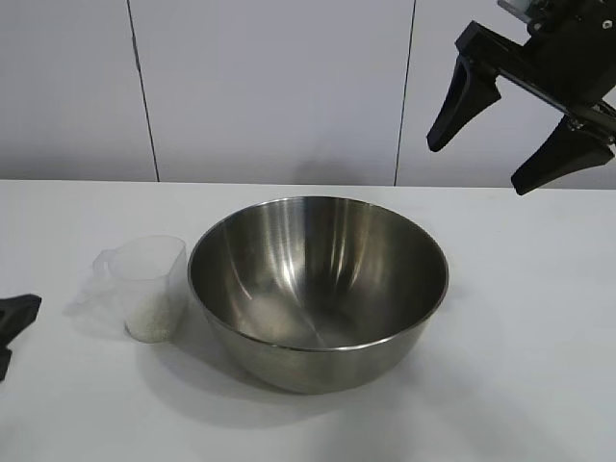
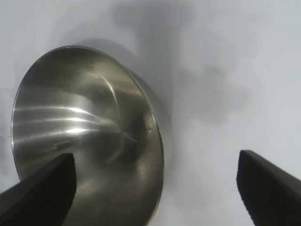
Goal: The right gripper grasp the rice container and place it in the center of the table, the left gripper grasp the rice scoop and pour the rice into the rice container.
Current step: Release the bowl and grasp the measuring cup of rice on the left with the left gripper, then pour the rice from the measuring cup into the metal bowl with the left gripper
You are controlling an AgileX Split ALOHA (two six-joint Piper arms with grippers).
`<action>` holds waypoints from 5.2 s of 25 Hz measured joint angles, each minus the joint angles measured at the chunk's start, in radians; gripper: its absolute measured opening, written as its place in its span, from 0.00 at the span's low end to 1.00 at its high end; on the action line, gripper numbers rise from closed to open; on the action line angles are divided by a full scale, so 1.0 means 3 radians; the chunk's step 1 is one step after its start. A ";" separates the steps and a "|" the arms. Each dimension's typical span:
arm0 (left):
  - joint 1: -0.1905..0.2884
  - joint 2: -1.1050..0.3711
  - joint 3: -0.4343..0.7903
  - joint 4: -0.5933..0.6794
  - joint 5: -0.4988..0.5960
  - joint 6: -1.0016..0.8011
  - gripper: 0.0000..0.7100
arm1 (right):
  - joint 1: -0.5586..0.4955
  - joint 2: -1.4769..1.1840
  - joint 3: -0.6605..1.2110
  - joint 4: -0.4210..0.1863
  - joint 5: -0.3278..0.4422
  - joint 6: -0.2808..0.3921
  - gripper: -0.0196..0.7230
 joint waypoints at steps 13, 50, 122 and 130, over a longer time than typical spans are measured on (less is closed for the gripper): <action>0.0023 0.0539 -0.0529 0.0097 -0.0058 0.0141 0.84 | 0.0000 0.0000 0.0000 -0.0003 0.0004 0.0000 0.89; 0.0193 0.0929 -0.1014 0.0265 -0.0046 -0.0015 0.84 | 0.0000 0.0000 0.0000 -0.0023 0.0056 0.0000 0.89; -0.0946 0.0109 -0.2874 0.1136 0.2634 0.4666 0.02 | 0.0000 0.0000 0.0000 -0.0110 0.0172 0.0003 0.89; -0.0894 0.0189 -0.2880 0.1499 0.2494 0.5509 0.02 | 0.0000 0.0000 0.0000 -0.0127 0.0258 0.0003 0.89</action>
